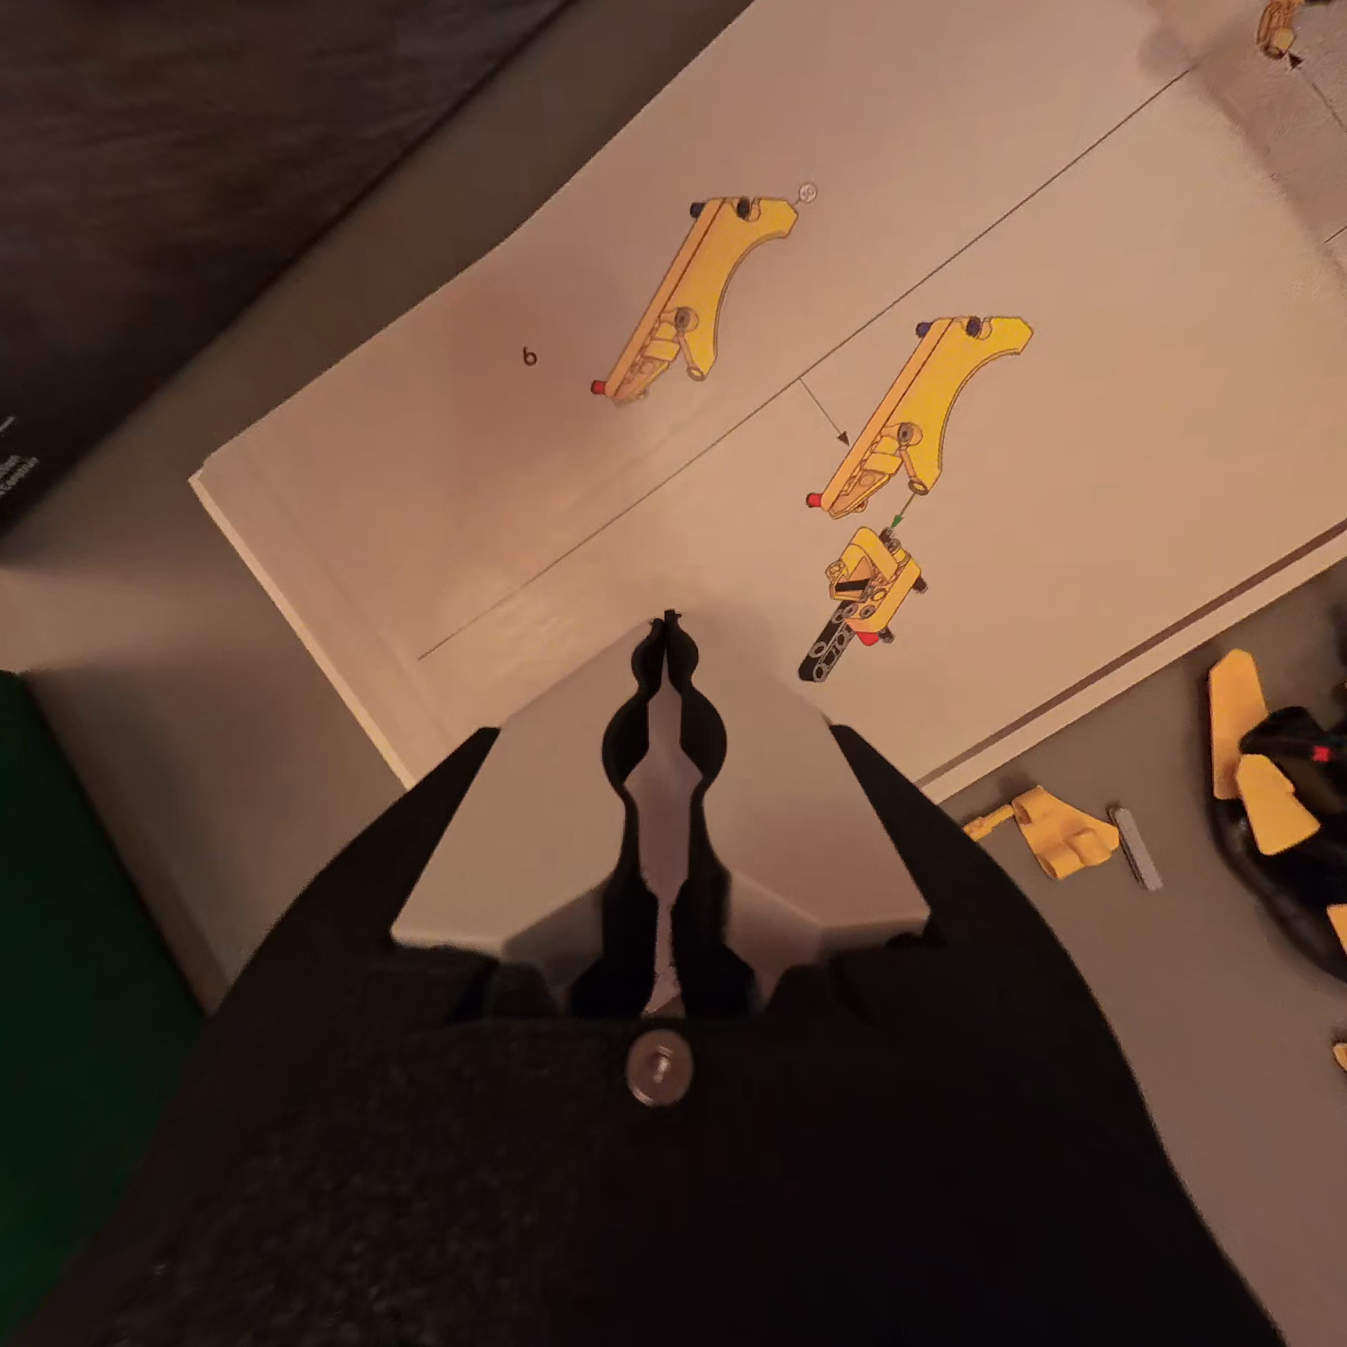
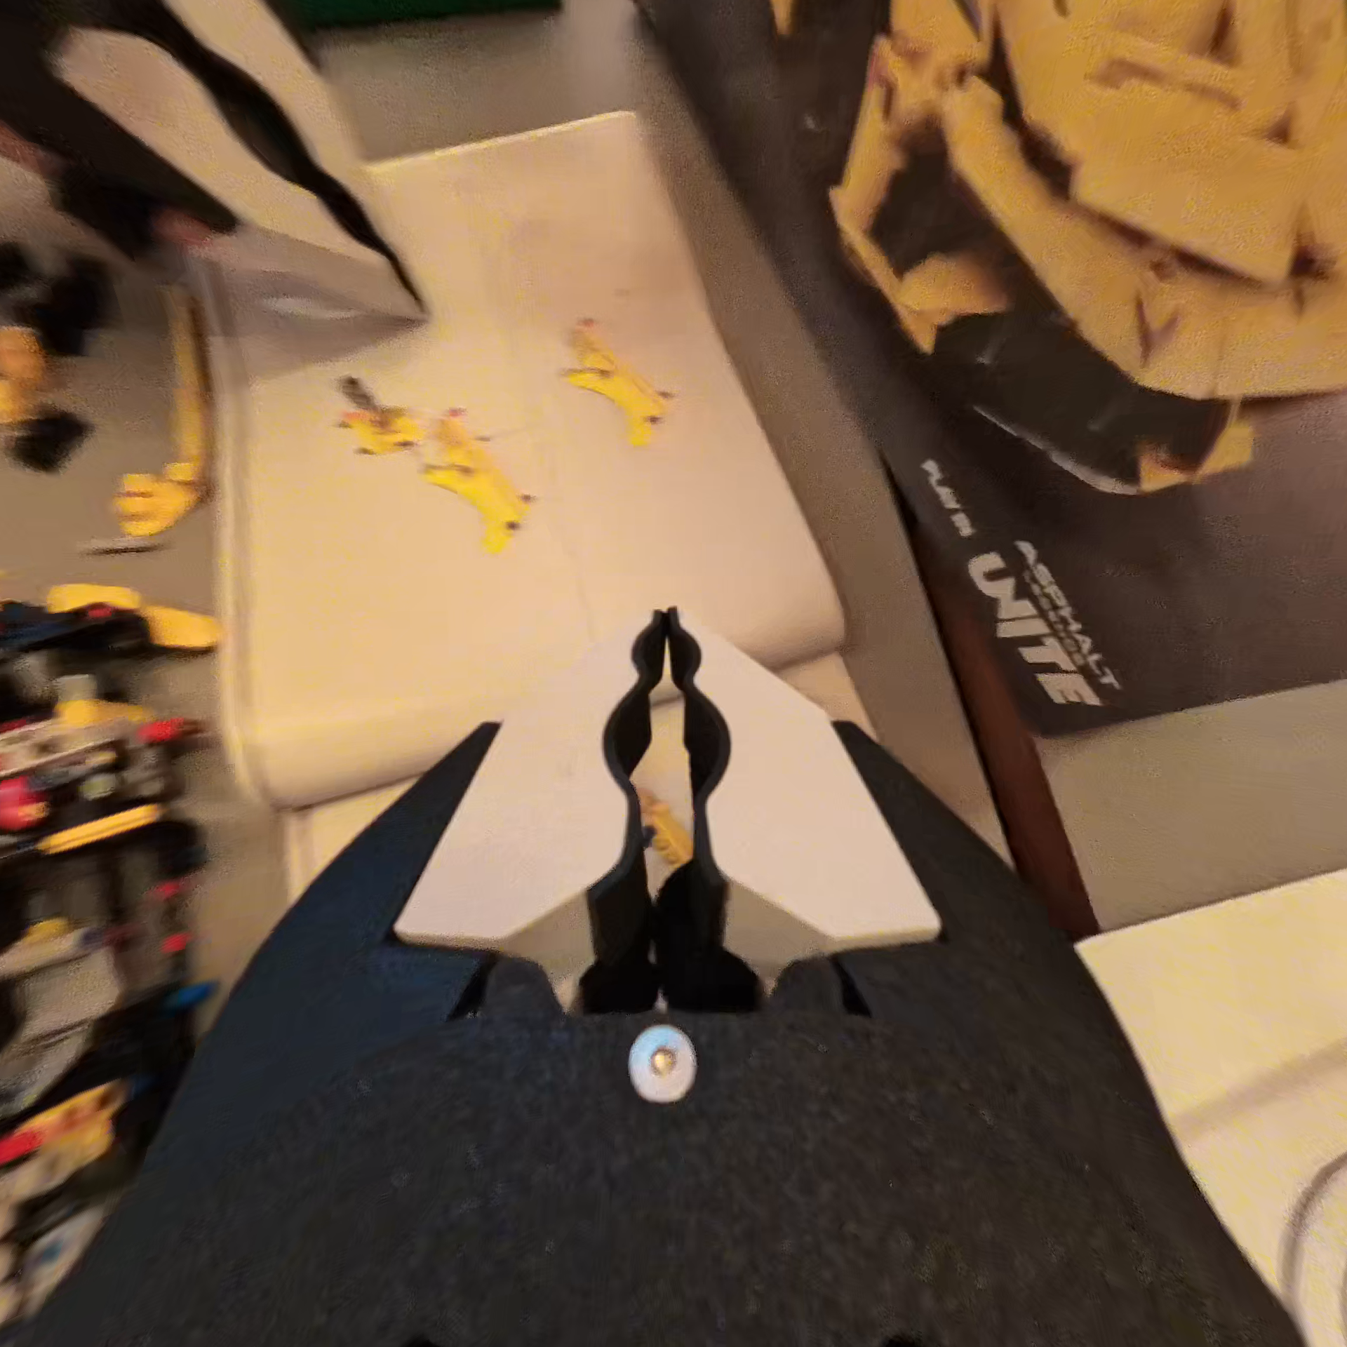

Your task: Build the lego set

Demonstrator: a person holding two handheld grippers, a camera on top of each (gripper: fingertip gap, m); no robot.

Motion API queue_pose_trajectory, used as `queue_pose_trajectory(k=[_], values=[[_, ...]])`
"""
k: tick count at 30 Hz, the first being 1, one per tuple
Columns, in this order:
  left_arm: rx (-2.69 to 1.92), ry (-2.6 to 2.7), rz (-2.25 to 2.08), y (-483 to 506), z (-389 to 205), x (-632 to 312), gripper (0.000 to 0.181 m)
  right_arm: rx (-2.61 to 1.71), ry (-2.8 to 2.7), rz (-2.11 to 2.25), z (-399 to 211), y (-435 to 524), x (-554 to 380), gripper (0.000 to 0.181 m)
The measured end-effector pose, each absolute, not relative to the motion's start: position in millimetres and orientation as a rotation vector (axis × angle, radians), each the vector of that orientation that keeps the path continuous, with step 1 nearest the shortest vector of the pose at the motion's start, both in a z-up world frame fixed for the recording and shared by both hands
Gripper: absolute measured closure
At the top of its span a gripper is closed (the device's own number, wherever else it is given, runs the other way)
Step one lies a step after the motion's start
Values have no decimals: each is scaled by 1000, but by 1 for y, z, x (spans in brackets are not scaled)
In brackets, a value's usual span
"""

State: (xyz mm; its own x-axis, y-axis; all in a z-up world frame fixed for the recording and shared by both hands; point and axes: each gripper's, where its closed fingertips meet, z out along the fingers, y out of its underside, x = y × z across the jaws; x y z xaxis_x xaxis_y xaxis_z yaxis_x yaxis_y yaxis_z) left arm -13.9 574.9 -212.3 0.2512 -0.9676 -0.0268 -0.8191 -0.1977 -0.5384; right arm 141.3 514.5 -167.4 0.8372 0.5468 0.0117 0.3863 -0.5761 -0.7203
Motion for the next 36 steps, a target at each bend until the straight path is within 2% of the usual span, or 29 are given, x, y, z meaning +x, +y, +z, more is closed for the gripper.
queue_pose_trajectory(k=[8, 12, 15, 19, 24, 30, 33, 36], values=[[-2063, 1600, -448, 578, -212, -13, 181, -2254, -735, 136, -208, 529, 152, 181], [-2064, 1593, -455, 577, -212, -15, 181, -2274, -634, 278, -208, 529, 151, 181], [-2069, 1585, -472, 577, -212, -16, 181, -2241, -627, 248, -197, 530, 149, 181], [-2080, 1577, -498, 577, -212, -17, 181, -2086, -738, 646, -160, 494, 93, 181], [-2074, 1582, -497, 577, -212, -17, 181, -2261, -1022, 604, -193, 449, 77, 181], [-2066, 1555, -539, 577, -212, -17, 181, -2290, -1022, 544, -210, 448, 77, 181], [-2062, 1549, -530, 578, -212, -17, 181, -2285, -983, 520, -205, 449, 76, 181], [-2006, 1557, -524, 575, -204, -14, 180, -2227, -861, 380, -160, 449, 81, 181]])
